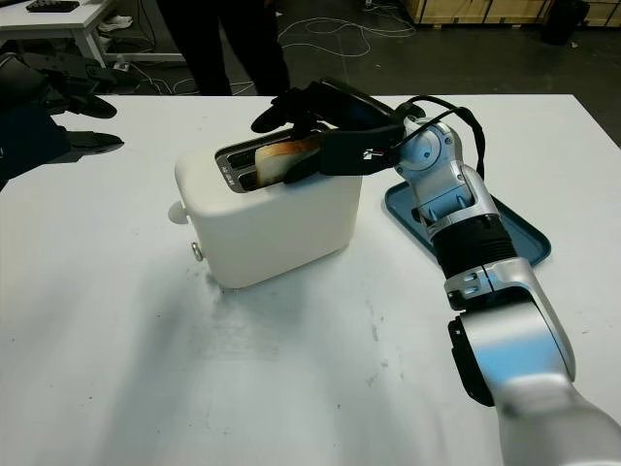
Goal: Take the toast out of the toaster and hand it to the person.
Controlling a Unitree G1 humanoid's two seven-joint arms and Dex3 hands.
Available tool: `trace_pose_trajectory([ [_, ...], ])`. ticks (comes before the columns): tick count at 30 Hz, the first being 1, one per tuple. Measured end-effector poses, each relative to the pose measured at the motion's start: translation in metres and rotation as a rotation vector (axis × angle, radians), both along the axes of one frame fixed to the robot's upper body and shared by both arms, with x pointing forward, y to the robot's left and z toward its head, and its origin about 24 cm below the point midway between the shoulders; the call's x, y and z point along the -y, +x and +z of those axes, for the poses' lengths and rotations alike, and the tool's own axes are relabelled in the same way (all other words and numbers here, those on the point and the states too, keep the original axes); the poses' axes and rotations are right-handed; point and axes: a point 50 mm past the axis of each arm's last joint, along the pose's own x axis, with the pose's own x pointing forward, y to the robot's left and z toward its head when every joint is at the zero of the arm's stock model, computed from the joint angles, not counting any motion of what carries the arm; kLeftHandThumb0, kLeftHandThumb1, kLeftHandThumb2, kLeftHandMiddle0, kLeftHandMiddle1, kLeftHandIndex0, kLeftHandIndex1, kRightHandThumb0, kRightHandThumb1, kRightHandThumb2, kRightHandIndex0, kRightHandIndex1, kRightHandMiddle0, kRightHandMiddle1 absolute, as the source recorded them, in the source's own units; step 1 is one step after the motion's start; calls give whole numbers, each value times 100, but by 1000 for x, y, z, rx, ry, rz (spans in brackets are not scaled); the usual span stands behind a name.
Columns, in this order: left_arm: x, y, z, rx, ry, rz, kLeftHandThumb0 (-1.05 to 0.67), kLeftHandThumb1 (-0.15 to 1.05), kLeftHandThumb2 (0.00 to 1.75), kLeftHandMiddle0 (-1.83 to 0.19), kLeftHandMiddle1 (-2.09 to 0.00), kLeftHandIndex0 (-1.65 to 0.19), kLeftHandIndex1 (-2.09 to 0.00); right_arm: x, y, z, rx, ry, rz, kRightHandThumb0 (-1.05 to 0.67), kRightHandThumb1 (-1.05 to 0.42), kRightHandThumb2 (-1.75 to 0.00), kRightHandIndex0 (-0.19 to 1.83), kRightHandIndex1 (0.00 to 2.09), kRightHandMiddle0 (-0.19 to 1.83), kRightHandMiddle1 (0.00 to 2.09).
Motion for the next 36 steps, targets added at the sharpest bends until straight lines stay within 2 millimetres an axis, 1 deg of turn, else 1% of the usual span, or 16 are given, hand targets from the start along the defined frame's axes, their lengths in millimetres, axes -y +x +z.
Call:
trace_pose_trajectory([
  [3, 0, 0, 0, -1, -1, 1, 4, 88, 0, -50, -61, -73, -1, 2, 1, -1, -4, 3, -14, -48, -66, -1, 66, 90, 85, 24],
  [7, 0, 0, 0, -2, -2, 2, 6, 88, 0, -50, -61, -73, -1, 6, 1, 1, 3, -13, -29, -47, -68, -1, 78, 103, 98, 32],
  [8, 0, 0, 0, -2, -2, 2, 7, 88, 0, -50, -61, -73, -1, 8, 1, 1, 5, -19, -33, -47, -68, -1, 81, 103, 101, 34],
  [11, 0, 0, 0, -2, -2, 3, 7, 88, 0, -50, -61, -73, 0, 10, 0, 2, 19, -50, -40, -46, -71, -1, 100, 96, 113, 42],
  [12, 0, 0, 0, -2, -2, 2, 8, 88, 0, -51, -61, -73, -1, 10, 0, 3, 24, -61, -41, -47, -72, -1, 104, 97, 116, 46],
  [14, 0, 0, 0, 1, 0, 0, 8, 87, 0, -52, -61, -74, -1, 11, 0, 3, 34, -81, -46, -48, -74, 0, 106, 107, 112, 70],
  [15, 0, 0, 0, 3, 1, -2, 8, 88, 0, -52, -61, -74, -1, 11, 0, 3, 45, -90, -48, -50, -76, 0, 105, 125, 105, 100],
  [16, 0, 0, 0, 3, 1, -2, 7, 88, 1, -51, -61, -73, -1, 11, -1, 3, 58, -103, -48, -51, -77, 0, 105, 136, 101, 117],
  [17, 0, 0, 0, 3, 1, -2, 6, 88, 1, -51, -61, -73, -1, 12, -1, 3, 71, -112, -48, -52, -78, -1, 106, 143, 100, 128],
  [19, 0, 0, 0, 1, 0, 0, 6, 88, 1, -50, -61, -73, -1, 11, -1, 3, 108, -135, -50, -56, -83, -1, 110, 164, 97, 153],
  [21, 0, 0, 0, -2, -3, 4, 7, 88, 1, -50, -61, -73, 0, 10, -2, 3, 159, -160, -46, -58, -89, -2, 117, 172, 97, 170],
  [23, -1, 0, 0, -4, -4, 7, 6, 88, 0, -50, -61, -73, 0, 10, -3, 2, 203, -182, -39, -57, -91, -3, 120, 174, 98, 173],
  [25, 0, 0, 0, -3, -6, 4, 9, 89, 1, -49, -61, -72, 0, 10, -4, 1, 236, -204, -31, -59, -92, -10, 118, 174, 96, 174],
  [27, 0, 0, 0, -3, -7, 3, 6, 88, 1, -49, -61, -73, 0, 9, -4, 1, 256, -218, -25, -60, -92, -16, 117, 175, 92, 174],
  [30, 0, 0, 0, -3, -7, 4, 5, 88, 1, -49, -60, -73, 0, 9, -4, 0, 270, -228, -22, -61, -92, -23, 116, 175, 89, 174],
  [36, -1, 0, 0, -10, -12, 10, 8, 89, 1, -49, -60, -72, 0, 10, -5, -1, 319, -198, -22, -56, -92, -31, 117, 175, 87, 174],
])
